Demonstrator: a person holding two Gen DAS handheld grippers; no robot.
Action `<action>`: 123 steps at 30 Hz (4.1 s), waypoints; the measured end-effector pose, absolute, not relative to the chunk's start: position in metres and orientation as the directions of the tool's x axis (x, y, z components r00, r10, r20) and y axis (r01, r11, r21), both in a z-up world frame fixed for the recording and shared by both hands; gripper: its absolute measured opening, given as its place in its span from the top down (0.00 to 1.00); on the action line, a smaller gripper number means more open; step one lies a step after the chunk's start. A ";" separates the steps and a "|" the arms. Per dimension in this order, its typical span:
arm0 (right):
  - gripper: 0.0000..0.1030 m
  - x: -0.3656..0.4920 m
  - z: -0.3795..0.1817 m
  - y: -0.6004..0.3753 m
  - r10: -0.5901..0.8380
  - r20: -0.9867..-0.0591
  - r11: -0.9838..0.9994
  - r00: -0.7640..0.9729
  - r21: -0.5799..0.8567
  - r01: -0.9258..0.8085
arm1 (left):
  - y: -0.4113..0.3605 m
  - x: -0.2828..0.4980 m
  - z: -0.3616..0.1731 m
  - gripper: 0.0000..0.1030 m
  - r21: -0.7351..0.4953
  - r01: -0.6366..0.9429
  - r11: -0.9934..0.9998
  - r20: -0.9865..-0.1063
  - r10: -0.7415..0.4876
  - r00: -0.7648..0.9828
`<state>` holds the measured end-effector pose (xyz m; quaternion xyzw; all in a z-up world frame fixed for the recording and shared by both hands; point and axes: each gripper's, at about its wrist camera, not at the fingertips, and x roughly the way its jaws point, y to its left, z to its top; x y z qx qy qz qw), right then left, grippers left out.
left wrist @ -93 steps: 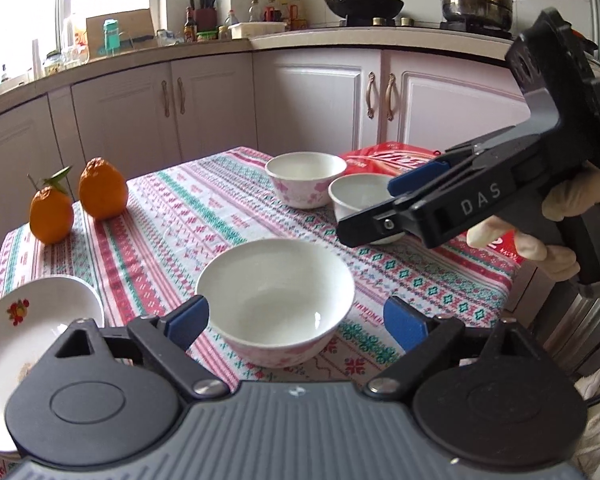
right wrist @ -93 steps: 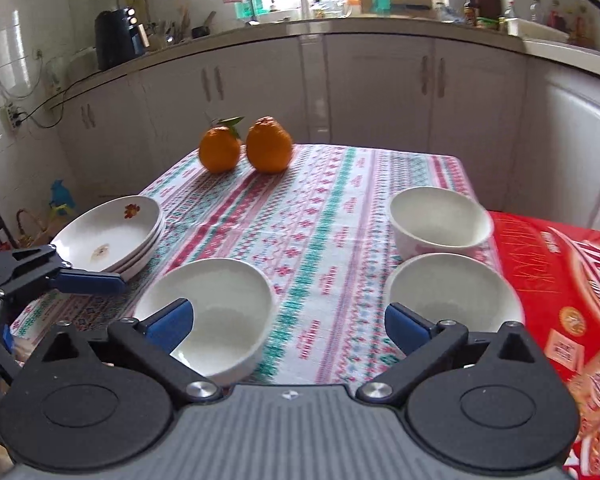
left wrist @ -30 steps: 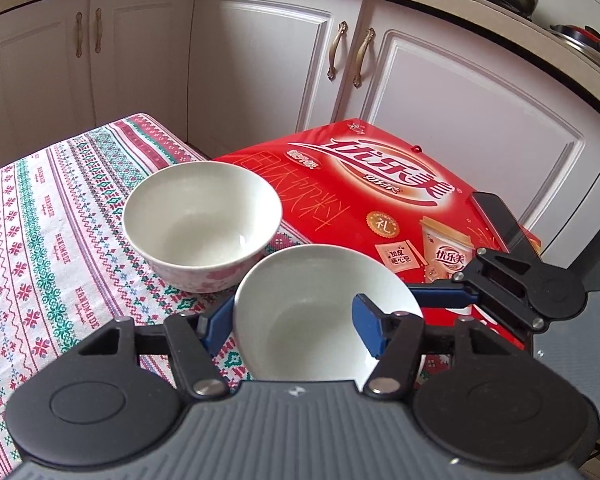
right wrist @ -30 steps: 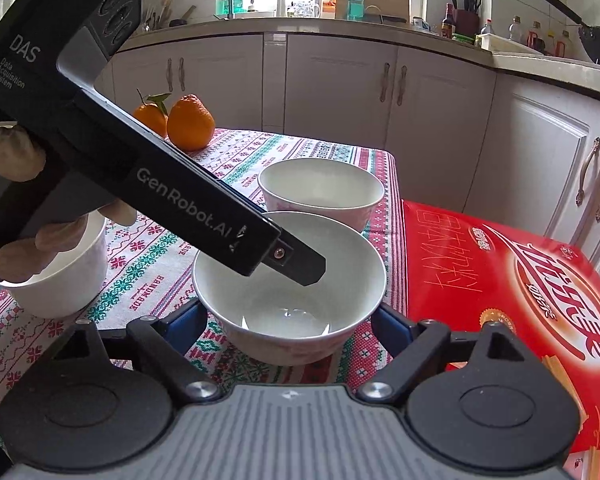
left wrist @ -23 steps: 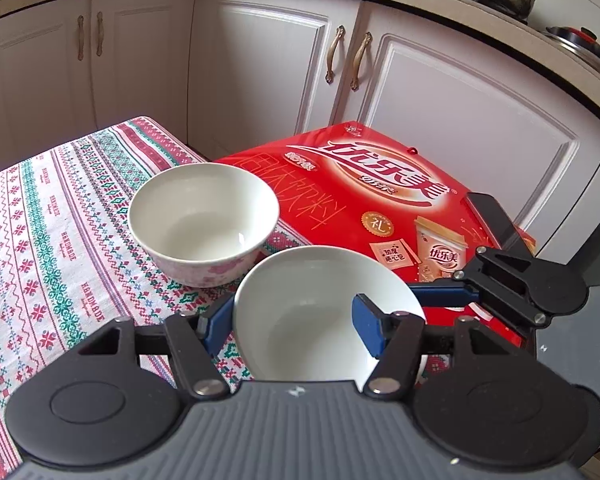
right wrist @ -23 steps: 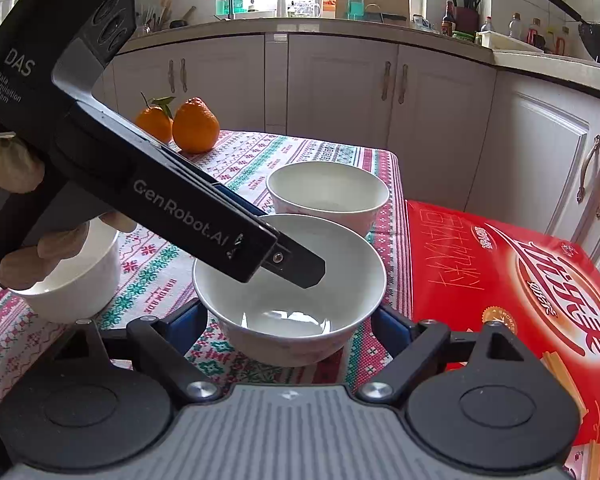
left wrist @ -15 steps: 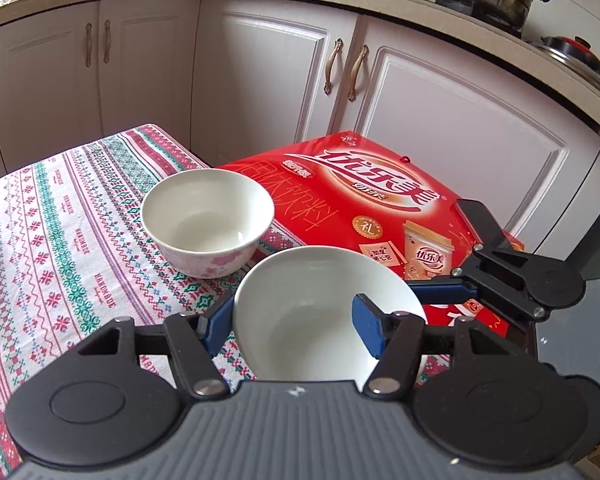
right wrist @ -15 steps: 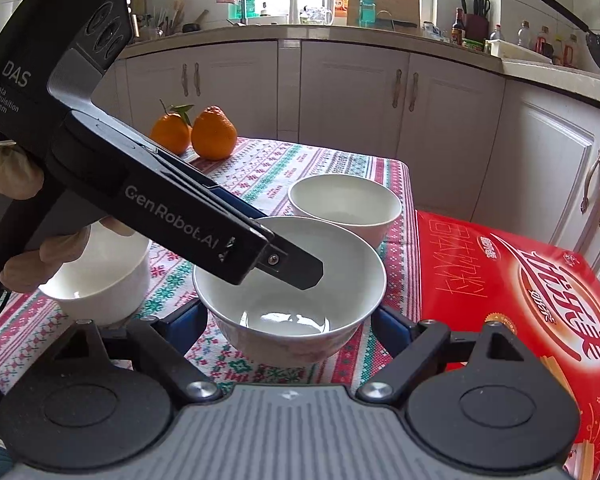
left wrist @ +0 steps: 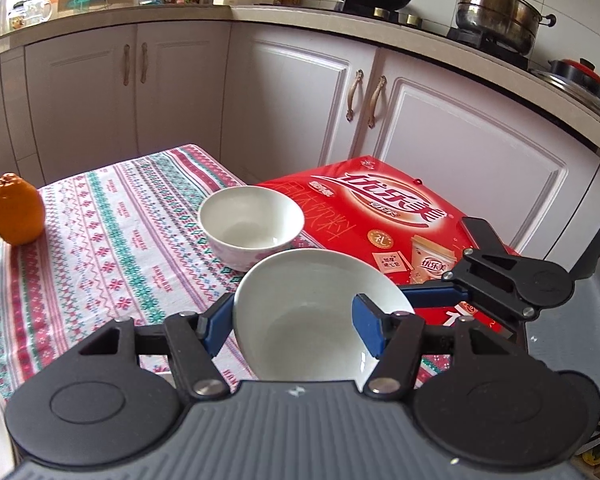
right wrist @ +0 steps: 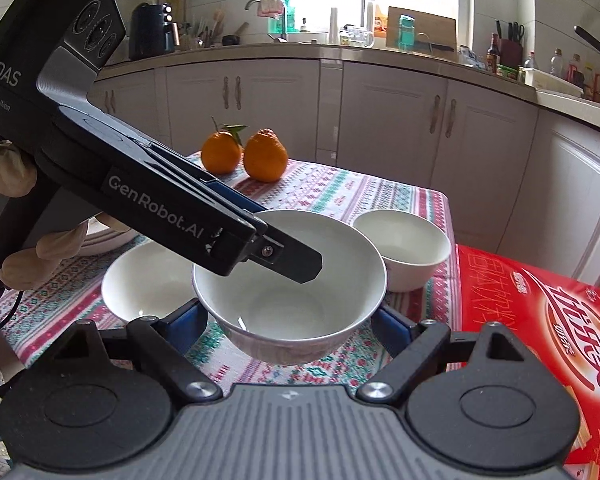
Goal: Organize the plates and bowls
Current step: 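Carry the bowl with the left gripper and lower it into another white bowl, then open the left gripper and release the nested white bowl, then move the left gripper toward the flower-print bowl beside the red box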
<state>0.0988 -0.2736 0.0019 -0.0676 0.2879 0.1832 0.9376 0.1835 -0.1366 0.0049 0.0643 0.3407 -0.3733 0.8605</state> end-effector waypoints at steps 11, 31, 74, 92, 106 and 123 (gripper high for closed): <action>0.11 0.101 0.011 -0.237 0.377 -0.560 0.884 0.737 -0.021 -0.468 | -0.092 0.174 0.013 0.39 -0.149 0.631 0.761 -0.610 -0.573 0.548; 0.11 0.119 -0.009 -0.195 0.436 -0.622 0.840 0.650 0.024 -0.541 | -0.044 0.175 -0.014 0.39 -0.183 0.551 0.814 -0.628 -0.528 0.571; 0.00 0.120 -0.005 -0.210 0.428 -0.590 0.866 0.685 0.050 -0.498 | -0.035 0.175 -0.022 0.25 -0.190 0.535 0.823 -0.623 -0.523 0.582; 0.00 0.125 -0.017 -0.225 0.374 -0.609 0.905 0.699 0.074 -0.420 | -0.032 0.170 -0.009 0.24 -0.146 0.537 0.831 -0.609 -0.504 0.612; 0.00 0.122 -0.009 -0.258 0.313 -0.601 0.926 0.735 0.022 -0.376 | -0.048 0.184 0.003 0.24 -0.095 0.589 0.803 -0.624 -0.508 0.593; 0.00 0.164 -0.027 -0.303 0.140 -0.634 0.961 0.761 -0.099 -0.258 | -0.119 0.256 -0.005 0.24 -0.064 0.717 0.694 -0.692 -0.549 0.469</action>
